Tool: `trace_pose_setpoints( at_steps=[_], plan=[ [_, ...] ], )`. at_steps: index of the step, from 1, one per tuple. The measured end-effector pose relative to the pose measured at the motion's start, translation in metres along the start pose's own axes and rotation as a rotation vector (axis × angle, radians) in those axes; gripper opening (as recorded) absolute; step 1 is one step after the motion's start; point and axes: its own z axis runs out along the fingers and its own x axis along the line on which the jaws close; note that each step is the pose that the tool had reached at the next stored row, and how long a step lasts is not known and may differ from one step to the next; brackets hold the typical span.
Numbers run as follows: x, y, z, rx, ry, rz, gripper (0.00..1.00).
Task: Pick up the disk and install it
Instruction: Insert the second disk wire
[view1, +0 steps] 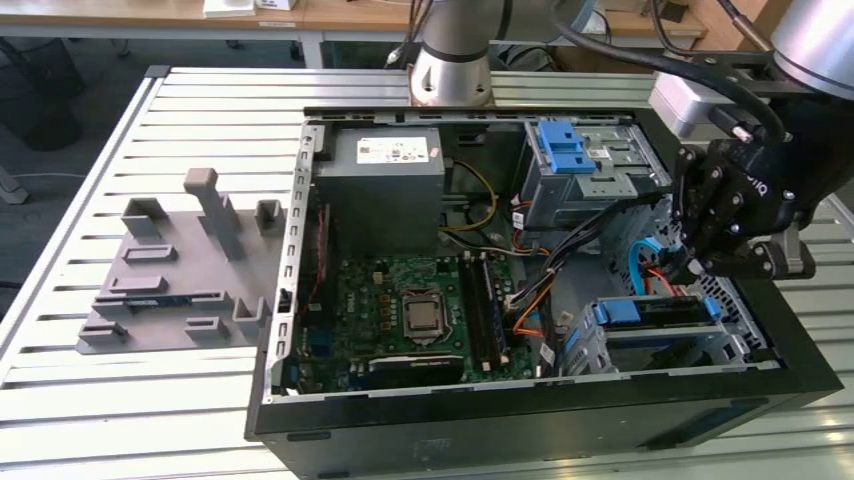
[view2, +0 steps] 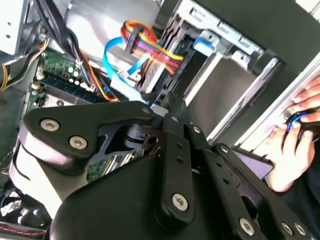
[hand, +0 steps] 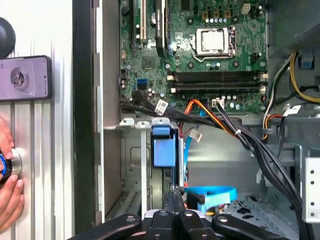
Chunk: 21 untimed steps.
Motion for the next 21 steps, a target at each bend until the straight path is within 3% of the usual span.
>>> trace_pose_setpoints(
  at_steps=[3, 10, 17, 19, 21],
  plan=[
    [0.0003, 0.005, -0.0031, 0.0, 0.0002, 0.0, 0.11],
    [-0.0035, 0.0074, -0.0197, 0.0, -0.0003, 0.0, 0.11],
    [-0.0095, 0.0073, -0.0204, -0.0037, 0.0096, 0.0, 0.11],
    [-0.0101, 0.0068, -0.0204, -0.0067, 0.0123, 0.0, 0.17],
    [-0.0117, 0.0064, -0.0201, -0.0108, 0.0127, -0.001, 0.17]
  ],
)
